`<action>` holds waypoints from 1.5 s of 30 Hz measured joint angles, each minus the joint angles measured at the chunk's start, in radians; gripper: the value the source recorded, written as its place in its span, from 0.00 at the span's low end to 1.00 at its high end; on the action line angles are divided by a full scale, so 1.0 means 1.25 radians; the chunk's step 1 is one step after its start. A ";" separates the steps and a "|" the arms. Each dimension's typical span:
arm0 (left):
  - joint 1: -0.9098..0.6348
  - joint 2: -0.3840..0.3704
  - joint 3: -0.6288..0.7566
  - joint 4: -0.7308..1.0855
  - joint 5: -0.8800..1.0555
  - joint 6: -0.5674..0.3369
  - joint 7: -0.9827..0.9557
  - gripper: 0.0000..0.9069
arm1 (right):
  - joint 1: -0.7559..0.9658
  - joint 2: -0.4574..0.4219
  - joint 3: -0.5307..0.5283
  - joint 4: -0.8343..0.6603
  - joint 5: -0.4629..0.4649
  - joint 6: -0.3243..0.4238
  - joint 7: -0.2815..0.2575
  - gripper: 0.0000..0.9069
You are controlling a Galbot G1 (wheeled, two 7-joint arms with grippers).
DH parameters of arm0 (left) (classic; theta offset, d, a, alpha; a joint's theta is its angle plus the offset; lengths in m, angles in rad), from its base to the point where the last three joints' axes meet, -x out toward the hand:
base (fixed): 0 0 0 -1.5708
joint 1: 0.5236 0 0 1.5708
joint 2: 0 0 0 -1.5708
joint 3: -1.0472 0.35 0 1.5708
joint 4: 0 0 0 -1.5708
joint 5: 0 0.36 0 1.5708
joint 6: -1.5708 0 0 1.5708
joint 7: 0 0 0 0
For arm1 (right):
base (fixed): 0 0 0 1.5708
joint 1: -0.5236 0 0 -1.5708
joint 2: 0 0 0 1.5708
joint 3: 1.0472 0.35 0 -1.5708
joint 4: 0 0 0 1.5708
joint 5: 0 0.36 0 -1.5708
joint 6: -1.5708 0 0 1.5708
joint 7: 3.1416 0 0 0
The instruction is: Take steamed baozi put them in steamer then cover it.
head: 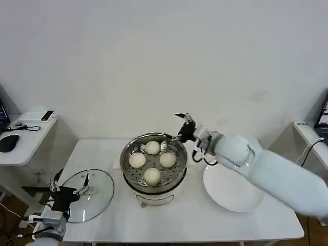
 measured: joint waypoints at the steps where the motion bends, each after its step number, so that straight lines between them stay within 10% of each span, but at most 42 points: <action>1: -0.001 0.001 0.001 0.004 0.000 -0.003 -0.001 1.00 | -0.051 0.004 0.051 0.009 -0.015 0.018 0.002 1.00; 13: 0.002 0.003 0.016 0.048 0.058 -0.044 -0.002 1.00 | -0.595 0.222 0.662 0.061 -0.179 0.239 -0.059 1.00; 21: 0.039 0.027 -0.017 0.069 0.265 -0.116 -0.032 1.00 | -0.814 0.373 0.923 0.099 -0.212 0.304 -0.096 1.00; 45: -0.009 0.173 0.057 0.275 0.731 -0.171 -0.066 1.00 | -1.061 0.540 1.128 0.212 -0.210 0.312 -0.091 1.00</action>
